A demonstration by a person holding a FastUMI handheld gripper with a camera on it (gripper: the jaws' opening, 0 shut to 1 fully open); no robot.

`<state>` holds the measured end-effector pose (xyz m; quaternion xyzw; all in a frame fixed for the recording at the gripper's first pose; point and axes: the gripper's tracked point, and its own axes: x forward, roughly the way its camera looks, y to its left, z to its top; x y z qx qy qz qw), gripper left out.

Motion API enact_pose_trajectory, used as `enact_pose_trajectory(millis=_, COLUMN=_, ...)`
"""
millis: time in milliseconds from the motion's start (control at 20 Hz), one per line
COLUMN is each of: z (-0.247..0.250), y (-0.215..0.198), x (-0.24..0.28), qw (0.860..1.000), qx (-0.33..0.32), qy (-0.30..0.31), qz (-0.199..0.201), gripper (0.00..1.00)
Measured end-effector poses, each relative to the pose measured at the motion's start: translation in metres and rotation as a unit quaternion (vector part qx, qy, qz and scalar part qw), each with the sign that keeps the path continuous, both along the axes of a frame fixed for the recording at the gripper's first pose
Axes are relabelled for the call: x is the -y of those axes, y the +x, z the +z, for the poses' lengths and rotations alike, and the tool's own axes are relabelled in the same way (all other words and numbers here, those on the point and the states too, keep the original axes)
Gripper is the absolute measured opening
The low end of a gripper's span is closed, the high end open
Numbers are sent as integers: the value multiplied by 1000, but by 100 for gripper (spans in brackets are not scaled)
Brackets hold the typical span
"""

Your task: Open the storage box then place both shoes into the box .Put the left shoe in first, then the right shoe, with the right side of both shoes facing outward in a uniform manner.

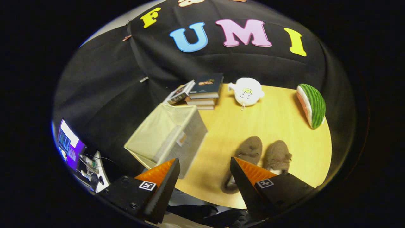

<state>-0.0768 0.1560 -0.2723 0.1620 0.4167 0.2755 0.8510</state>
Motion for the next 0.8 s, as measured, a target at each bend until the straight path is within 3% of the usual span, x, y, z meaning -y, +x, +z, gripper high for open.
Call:
enact_pose_trajectory(millis=300, z=-80, y=2, x=34, qw=995, qx=-38, qy=-72, qz=-51, gripper=96)
enact_pose_trajectory(millis=450, z=-106, y=16, x=28, qw=995, qx=-44, qy=-75, qz=-50, gripper=82)
enact_pose_trajectory(millis=600, z=-131, y=23, x=23, qw=993, qx=-50, qy=-100, qz=-37, gripper=77)
enact_pose_trajectory(millis=800, z=-153, y=42, x=25, qw=990, qx=-47, qy=-123, qz=-49, gripper=65)
